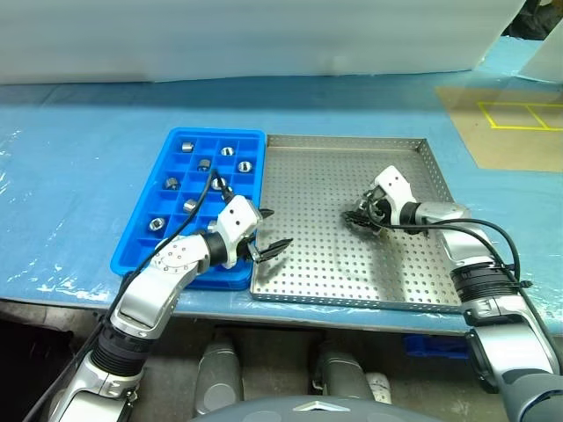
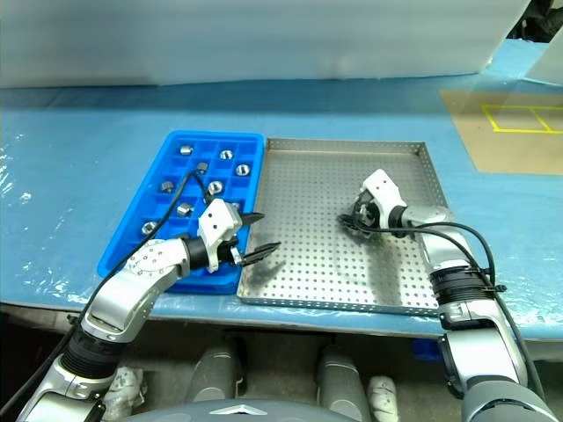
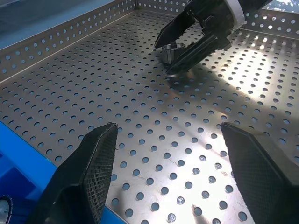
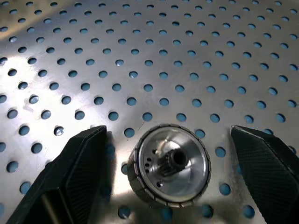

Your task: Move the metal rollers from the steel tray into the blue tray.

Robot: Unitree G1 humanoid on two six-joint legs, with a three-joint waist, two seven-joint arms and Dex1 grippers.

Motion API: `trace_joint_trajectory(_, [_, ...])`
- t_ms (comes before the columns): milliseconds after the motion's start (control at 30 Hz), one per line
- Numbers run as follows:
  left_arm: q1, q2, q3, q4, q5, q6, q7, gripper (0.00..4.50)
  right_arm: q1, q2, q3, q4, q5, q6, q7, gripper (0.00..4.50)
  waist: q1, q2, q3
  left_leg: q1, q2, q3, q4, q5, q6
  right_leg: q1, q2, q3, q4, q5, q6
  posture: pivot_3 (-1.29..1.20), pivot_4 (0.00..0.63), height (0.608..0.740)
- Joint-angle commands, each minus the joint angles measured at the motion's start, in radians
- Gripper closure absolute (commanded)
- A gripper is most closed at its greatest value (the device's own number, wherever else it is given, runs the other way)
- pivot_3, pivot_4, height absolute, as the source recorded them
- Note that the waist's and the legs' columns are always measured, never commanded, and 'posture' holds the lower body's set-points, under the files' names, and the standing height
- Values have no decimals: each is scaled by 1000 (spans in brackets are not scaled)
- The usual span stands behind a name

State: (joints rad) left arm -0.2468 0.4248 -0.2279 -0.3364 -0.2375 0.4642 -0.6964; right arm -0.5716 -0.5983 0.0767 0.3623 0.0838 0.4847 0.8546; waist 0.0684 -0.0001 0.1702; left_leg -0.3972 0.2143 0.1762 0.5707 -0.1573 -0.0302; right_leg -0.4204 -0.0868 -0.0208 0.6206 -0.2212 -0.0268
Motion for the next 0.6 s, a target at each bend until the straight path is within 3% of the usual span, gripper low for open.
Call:
trace_joint_trajectory(33, [-11, -2, 3, -18, -6, -16, -7, 741, -17, -26, -14, -63, 30, 75, 32, 131, 0, 0, 0, 0, 0, 0, 0, 0, 0, 0, 0, 0, 0, 0, 0, -28, 150, 740])
trace_joint_trajectory(367, [-2, -12, 0, -17, -1, -20, 2, 741, -51, -30, -17, -69, 59, 198, 48, 131, 1, 0, 0, 0, 0, 0, 0, 0, 0, 0, 0, 0, 0, 0, 0, -13, 150, 740])
trace_joint_trajectory(467, [5, -13, 0, -12, 3, -30, 3, 741, -61, -42, 0, -60, 43, 187, 54, 739, 1, 0, 0, 0, 0, 0, 0, 0, 0, 0, 0, 0, 0, 0, 0, -10, 150, 740])
trace_joint_trajectory(600, [12, -13, 1, -10, 6, -38, 2, 741, -67, -50, 8, -59, 38, 176, 58, 2143, 1, 0, 0, 0, 0, 0, 0, 0, 0, 0, 0, 0, 0, 0, 0, -10, 150, 740])
